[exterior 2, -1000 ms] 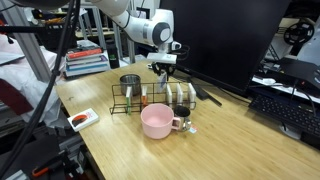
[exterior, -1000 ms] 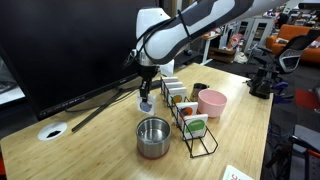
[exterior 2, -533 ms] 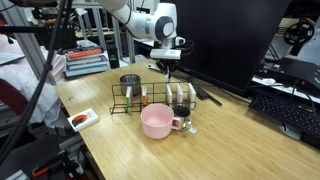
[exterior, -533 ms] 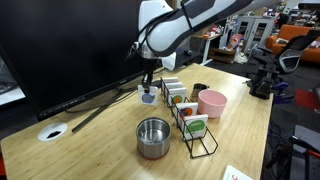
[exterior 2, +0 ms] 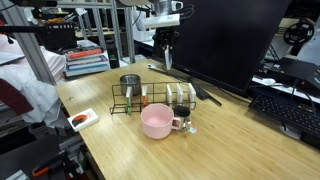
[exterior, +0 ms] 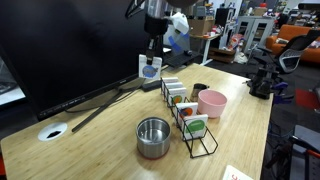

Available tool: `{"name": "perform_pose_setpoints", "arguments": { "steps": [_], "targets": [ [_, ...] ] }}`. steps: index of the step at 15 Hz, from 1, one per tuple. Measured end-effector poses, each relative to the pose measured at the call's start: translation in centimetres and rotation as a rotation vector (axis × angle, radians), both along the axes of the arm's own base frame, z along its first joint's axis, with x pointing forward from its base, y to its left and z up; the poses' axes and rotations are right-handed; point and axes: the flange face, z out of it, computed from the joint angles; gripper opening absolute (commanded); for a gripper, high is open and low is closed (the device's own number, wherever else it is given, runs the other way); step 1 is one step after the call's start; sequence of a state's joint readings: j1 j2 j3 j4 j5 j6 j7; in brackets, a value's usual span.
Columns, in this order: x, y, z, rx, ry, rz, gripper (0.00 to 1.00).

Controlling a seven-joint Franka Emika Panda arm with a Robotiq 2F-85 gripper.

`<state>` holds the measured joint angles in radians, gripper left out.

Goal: Put the blue book in the rack

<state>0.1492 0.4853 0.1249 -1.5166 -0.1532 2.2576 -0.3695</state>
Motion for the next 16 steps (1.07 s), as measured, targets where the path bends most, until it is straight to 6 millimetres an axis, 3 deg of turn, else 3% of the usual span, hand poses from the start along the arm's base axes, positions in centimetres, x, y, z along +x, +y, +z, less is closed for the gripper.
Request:
{"name": "perform_pose_setpoints", "arguments": {
  "steps": [2,5,11,16],
  "targets": [
    [-2.0,-0.5,1.8,-0.009,-0.005,0.002,0.04],
    [-4.4,-2.2,2.1,-0.019,0.002,-0.012,0.04],
    [-6.1,-5.3,-0.4,0.043,-0.004,-0.034,0.04],
    [-7.2,-6.4,-3.0,0.054,0.036,-0.011,0.04]
  ]
}}
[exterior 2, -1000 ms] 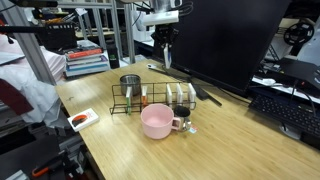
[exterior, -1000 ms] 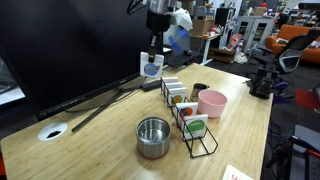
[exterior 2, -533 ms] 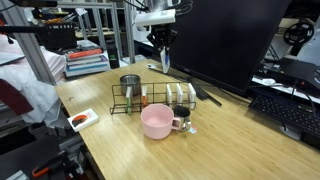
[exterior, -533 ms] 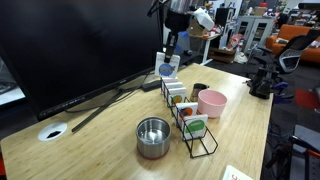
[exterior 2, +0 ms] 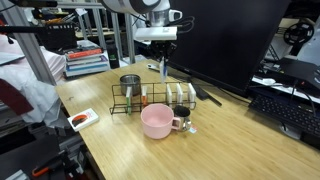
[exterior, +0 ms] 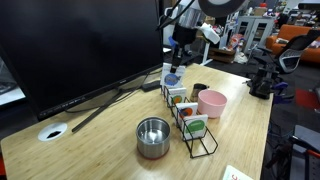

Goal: Put the blue book in the rack

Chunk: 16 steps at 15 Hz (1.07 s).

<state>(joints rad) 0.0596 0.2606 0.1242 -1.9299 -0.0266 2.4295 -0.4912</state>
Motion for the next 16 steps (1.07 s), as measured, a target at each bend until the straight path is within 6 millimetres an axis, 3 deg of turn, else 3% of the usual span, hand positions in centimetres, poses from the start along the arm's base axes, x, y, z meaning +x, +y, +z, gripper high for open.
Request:
{"name": "perform_pose_setpoints", "arguments": {
  "steps": [8,16],
  "targets": [
    [-1.5,-1.9,-0.5,-0.026,0.025,0.042,0.04],
    [-2.9,-1.4,-2.6,-0.046,0.078,0.103,0.04]
  ]
}}
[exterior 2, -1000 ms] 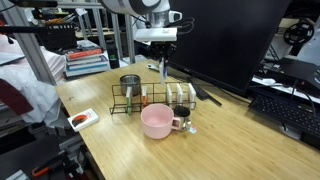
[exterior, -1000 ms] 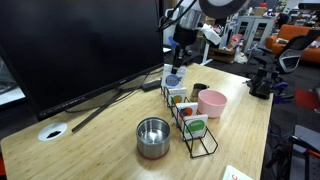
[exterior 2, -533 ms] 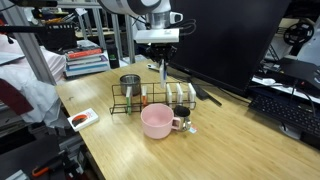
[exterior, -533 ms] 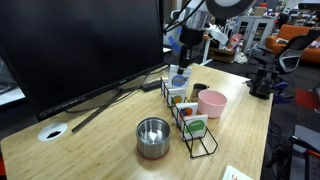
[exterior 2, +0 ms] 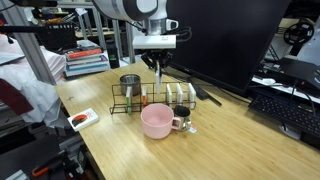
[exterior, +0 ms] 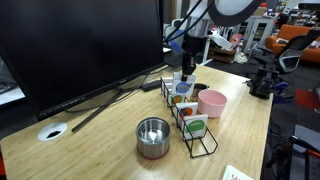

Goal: Put the blue book in the rack

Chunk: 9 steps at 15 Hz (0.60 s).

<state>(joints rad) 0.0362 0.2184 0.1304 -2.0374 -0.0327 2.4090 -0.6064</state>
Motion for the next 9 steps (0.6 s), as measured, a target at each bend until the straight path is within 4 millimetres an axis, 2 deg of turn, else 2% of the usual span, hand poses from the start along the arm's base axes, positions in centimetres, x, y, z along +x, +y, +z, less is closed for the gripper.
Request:
{"name": "perform_pose_setpoints", "arguments": {
  "steps": [9],
  "targets": [
    [-0.2,0.3,-1.8,-0.019,0.029,0.041,0.04]
  ]
}}
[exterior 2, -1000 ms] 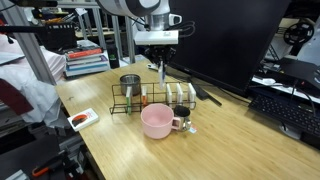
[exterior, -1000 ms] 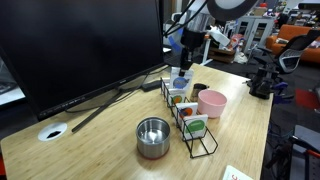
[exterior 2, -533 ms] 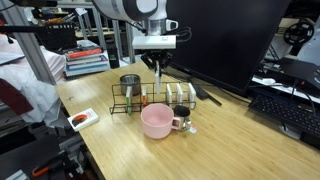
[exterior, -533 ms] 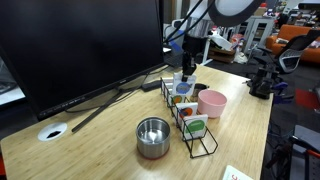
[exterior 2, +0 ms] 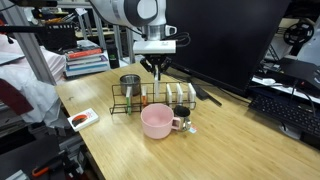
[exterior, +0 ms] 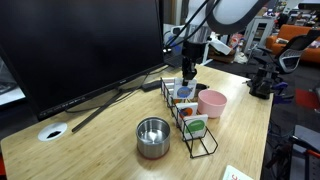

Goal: Put the blue book in the rack

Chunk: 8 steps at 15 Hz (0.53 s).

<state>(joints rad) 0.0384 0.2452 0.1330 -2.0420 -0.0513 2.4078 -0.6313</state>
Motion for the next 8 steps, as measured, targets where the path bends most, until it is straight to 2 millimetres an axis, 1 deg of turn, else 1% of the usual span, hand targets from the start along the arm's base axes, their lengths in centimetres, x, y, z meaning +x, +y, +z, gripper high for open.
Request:
{"name": "perform_pose_setpoints", "arguments": {
  "steps": [5,8],
  "targets": [
    [0.8,0.0,-0.2,-0.025,-0.028,0.026,0.04],
    [1.5,0.5,-0.6,-0.018,-0.031,0.034,0.04]
  ]
}}
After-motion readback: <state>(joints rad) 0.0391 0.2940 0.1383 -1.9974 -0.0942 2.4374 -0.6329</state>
